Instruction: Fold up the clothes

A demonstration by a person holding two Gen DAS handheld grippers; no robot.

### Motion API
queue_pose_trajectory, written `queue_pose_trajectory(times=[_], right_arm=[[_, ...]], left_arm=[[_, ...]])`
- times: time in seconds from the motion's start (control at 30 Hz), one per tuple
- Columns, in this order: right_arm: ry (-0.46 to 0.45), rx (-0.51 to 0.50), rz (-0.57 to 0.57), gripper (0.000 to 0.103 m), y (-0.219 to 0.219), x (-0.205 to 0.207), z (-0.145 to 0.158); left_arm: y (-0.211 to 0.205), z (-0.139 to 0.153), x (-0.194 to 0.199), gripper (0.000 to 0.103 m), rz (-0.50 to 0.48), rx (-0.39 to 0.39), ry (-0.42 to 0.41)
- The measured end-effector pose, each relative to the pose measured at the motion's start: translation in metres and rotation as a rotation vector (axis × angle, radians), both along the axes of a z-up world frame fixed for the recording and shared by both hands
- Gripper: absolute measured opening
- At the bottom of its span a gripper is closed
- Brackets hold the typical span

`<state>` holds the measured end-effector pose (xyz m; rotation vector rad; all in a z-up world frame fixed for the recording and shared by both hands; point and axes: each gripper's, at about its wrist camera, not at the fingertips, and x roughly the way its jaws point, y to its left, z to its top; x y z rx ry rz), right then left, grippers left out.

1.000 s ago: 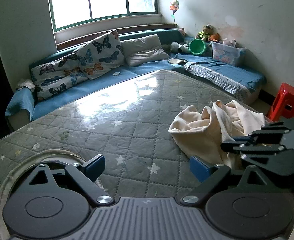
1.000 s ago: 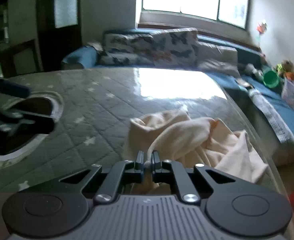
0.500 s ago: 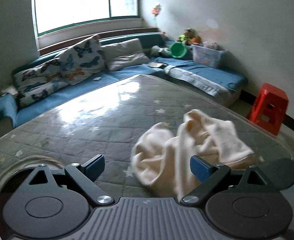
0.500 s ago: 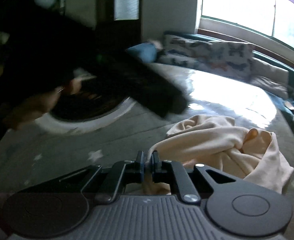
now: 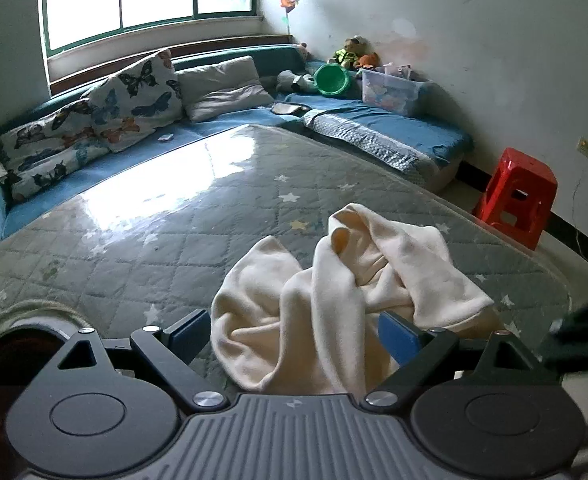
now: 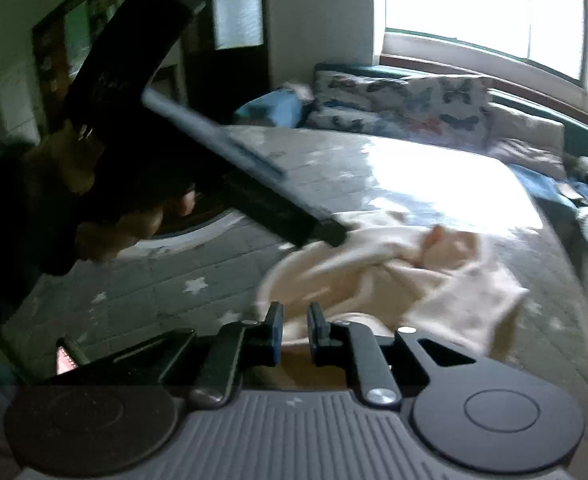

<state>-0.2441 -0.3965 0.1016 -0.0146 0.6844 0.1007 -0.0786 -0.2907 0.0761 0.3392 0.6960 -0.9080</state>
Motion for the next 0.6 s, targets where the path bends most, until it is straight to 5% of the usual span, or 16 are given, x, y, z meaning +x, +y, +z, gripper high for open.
queue_pose_trajectory(times=[0.37, 0.6], right_arm=[[0.023, -0.020, -0.301, 0.027, -0.086, 0.033, -0.021], [0.044, 0.049, -0.361, 0.030, -0.108, 0.045, -0.035]], left_arm=[[-0.019, -0.022, 0.002, 0.082, -0.028, 0.067, 0.037], [-0.017, -0.026, 0.007, 0.051, -0.040, 0.077, 0.075]])
